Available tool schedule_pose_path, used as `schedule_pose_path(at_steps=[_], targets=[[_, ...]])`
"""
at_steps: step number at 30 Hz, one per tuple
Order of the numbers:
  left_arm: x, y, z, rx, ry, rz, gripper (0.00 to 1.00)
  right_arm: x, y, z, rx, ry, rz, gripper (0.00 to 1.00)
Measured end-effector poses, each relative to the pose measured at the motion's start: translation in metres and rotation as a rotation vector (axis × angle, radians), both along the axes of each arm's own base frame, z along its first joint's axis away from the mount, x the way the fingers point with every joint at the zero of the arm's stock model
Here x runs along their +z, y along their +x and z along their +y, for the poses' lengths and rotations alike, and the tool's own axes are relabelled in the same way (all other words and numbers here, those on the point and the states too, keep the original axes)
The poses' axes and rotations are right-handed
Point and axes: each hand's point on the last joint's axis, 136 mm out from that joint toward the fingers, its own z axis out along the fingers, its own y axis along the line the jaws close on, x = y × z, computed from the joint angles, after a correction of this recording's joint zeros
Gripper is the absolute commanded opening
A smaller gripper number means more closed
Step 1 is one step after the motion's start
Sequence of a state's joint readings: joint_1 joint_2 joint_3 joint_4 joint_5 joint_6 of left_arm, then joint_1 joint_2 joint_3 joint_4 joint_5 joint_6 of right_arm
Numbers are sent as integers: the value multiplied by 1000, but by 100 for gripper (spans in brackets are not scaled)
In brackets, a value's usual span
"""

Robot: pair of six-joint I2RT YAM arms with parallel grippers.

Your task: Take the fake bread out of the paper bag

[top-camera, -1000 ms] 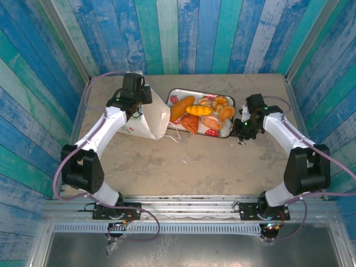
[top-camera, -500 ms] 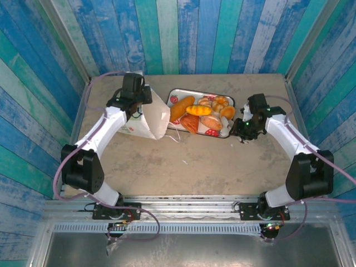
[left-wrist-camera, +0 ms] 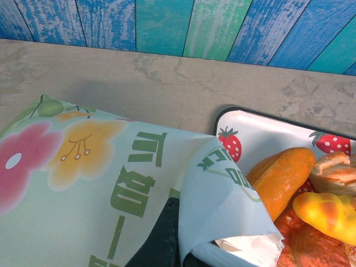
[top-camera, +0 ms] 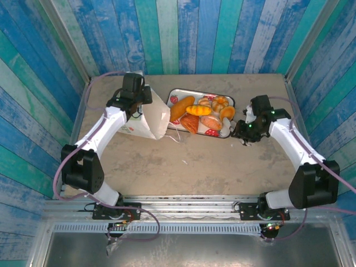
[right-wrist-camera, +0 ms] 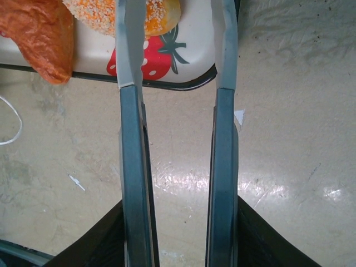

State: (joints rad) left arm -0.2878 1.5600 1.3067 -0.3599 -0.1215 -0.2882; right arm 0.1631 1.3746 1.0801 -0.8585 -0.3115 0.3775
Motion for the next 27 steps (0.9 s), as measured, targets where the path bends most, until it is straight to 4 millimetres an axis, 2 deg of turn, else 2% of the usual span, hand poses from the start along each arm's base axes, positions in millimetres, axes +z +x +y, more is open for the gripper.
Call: schedule_pose_path(at_steps=[6, 9, 12, 17, 19, 22, 27], targets=[[4, -1, 0, -2, 1, -7, 5, 24, -13, 7, 22, 36, -55, 42], [7, -2, 1, -2, 0, -14, 5, 38, -20, 27, 77, 55, -73, 42], [9, -4, 1, -4, 2, -15, 5, 57, -28, 62, 176, 85, -103, 42], [12, -8, 2, -11, 11, -20, 4, 94, -39, 133, 356, 144, -174, 41], [13, -9, 2, -17, 15, -22, 4, 100, -41, 157, 410, 159, -185, 41], [14, -11, 1, -30, 17, -23, 3, 96, -42, 188, 474, 165, -171, 40], [10, -15, -2, -58, 21, -14, 3, 67, -36, 234, 541, 144, -112, 39]])
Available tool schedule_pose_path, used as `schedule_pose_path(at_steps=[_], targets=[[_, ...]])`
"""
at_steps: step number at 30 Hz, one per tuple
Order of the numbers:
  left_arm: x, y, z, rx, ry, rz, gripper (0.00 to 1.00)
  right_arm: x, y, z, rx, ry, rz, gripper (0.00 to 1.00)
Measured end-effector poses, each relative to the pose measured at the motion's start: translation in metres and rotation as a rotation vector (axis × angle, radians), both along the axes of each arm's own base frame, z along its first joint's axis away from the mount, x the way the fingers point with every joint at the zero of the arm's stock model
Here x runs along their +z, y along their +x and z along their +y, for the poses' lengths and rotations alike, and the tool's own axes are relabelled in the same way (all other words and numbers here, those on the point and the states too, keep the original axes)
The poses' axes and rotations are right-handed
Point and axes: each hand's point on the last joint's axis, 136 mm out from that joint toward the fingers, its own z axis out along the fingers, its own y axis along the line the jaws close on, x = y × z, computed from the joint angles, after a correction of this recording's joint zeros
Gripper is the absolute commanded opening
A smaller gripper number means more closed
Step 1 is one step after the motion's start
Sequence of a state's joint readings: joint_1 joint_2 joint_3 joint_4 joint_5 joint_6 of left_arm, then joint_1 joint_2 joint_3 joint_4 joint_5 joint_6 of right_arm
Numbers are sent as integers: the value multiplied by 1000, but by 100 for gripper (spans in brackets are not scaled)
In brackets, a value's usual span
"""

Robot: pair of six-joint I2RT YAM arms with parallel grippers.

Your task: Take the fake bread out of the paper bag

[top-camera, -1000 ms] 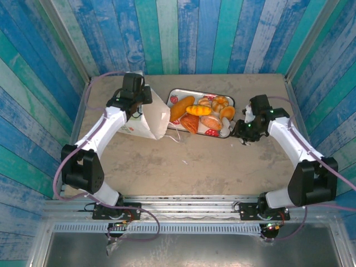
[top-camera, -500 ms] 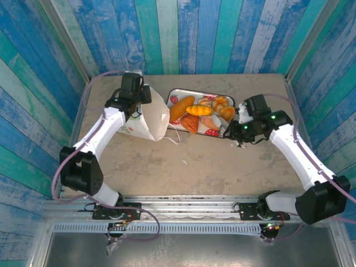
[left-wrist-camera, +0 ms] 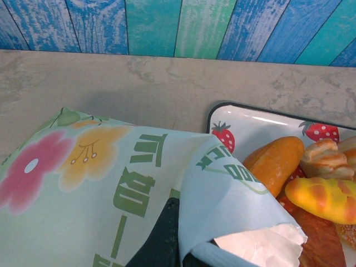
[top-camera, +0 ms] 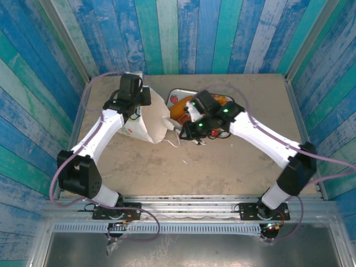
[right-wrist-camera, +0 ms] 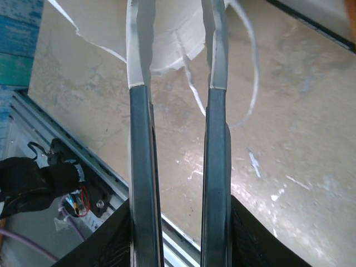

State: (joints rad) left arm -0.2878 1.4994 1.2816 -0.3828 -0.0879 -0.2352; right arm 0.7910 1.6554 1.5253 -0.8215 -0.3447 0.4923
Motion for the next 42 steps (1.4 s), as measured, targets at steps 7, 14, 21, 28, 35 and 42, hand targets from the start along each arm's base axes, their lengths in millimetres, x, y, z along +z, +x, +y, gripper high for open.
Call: schedule_pose_path(at_steps=[7, 14, 21, 28, 35, 42], targets=[[0, -5, -3, -29, 3, 0, 3, -29, 16, 62, 75, -47, -2, 38], [8, -8, -6, -60, 3, -18, 3, -45, 26, 97, 121, -69, -23, 39], [17, -16, -11, -107, -5, -39, 2, -62, 20, 108, 155, -100, -4, 39], [16, -33, -17, -184, -6, -44, 1, -71, 26, 114, 142, -110, 4, 39], [14, -46, -9, -220, 52, -62, 0, -79, 35, 123, 85, -97, 27, 41], [6, -48, -2, -241, 109, -46, 0, -95, 47, 135, 38, -70, 43, 41]])
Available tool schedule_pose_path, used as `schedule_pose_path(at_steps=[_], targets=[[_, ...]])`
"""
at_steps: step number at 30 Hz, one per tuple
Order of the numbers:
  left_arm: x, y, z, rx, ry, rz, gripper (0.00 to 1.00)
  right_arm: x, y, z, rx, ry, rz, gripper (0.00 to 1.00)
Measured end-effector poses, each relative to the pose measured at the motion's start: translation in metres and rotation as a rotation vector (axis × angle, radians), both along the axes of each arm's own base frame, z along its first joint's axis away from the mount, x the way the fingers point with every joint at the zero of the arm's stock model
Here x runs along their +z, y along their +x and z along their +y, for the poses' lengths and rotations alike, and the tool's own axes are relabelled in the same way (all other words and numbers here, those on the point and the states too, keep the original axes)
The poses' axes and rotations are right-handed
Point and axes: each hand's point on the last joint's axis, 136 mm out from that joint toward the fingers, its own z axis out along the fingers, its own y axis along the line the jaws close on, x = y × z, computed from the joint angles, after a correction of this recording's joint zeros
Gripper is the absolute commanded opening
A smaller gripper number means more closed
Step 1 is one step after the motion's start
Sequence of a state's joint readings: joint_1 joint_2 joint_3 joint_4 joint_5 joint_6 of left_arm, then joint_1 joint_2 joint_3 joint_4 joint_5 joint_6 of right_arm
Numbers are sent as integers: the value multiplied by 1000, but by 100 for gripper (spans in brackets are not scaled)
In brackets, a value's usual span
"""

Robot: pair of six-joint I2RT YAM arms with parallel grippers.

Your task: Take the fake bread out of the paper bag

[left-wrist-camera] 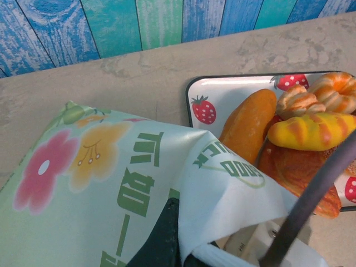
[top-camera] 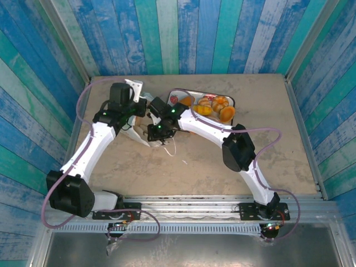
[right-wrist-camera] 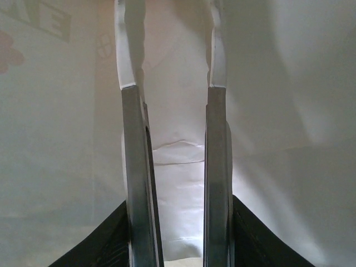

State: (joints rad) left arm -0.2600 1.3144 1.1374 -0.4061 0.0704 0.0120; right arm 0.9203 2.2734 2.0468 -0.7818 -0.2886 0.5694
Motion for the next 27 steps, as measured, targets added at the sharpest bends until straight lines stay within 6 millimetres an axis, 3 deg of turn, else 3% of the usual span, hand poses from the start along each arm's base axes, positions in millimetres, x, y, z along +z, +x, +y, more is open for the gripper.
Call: schedule_pose_path(at_steps=[6, 15, 27], targets=[[2, -1, -1, -2, 0, 2, 0, -7, 3, 8, 1, 21, -1, 41], [20, 0, -11, -25, -47, -22, 0, -5, -5, 15, 45, 38, -7, 42], [11, -9, -12, -78, 2, -20, 0, -11, -3, 26, 12, 100, 13, 43]])
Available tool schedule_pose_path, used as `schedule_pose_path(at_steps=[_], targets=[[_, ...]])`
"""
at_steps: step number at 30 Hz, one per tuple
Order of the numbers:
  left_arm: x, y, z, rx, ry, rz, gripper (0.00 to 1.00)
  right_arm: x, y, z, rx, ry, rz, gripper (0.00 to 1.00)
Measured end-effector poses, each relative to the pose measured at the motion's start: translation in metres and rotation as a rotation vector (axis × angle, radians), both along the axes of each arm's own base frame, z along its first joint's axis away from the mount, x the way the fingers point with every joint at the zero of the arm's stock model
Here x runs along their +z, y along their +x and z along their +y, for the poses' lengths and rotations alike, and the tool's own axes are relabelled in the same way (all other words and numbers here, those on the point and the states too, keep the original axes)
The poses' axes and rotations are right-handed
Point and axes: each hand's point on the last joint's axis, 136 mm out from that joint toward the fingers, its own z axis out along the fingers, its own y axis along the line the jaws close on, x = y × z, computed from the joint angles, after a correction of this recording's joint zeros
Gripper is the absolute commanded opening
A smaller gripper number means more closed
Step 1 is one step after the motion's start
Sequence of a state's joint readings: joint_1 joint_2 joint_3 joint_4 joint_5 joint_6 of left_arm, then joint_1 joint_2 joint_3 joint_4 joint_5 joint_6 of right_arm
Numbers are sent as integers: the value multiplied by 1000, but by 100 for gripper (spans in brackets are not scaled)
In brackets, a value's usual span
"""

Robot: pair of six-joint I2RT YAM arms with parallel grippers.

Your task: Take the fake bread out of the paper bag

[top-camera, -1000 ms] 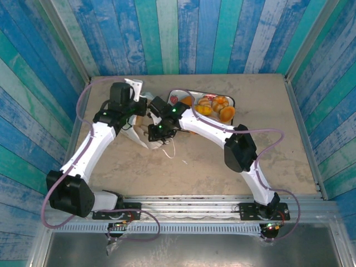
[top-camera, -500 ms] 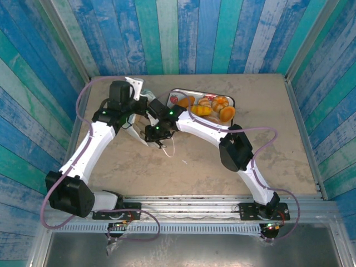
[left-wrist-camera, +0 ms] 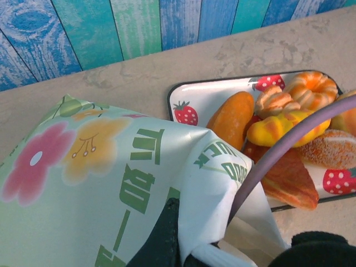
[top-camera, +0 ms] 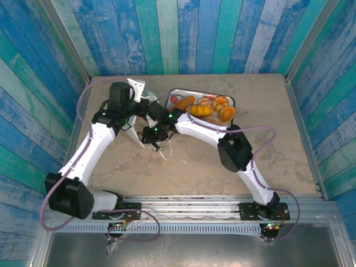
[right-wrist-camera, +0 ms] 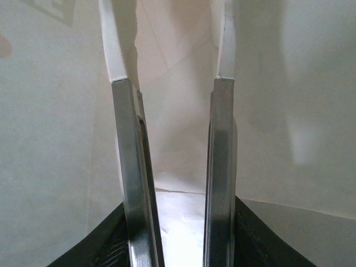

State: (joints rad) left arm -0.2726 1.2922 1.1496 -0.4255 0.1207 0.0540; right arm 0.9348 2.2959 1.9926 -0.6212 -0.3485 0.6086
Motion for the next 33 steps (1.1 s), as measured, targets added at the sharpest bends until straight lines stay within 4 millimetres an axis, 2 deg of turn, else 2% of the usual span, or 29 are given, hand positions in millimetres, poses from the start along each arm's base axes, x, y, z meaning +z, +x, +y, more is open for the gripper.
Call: schedule_pose_path(at_steps=[4, 9, 19, 26, 33], targets=[[-6, -2, 5, 4, 40, 2, 0, -4, 0, 4, -10, 18, -2, 44], [-14, -4, 7, 11, 65, 19, 0, -7, 1, -1, -38, 17, 1, 49], [-12, -3, 6, 8, 59, 10, 0, 9, 15, 3, -54, 80, 1, 52], [-12, -3, 6, 14, 49, 11, 0, 8, 15, -1, -60, 78, -5, 51], [-14, -4, 6, 27, 48, 22, 0, 24, 13, -10, -69, 102, -31, 51]])
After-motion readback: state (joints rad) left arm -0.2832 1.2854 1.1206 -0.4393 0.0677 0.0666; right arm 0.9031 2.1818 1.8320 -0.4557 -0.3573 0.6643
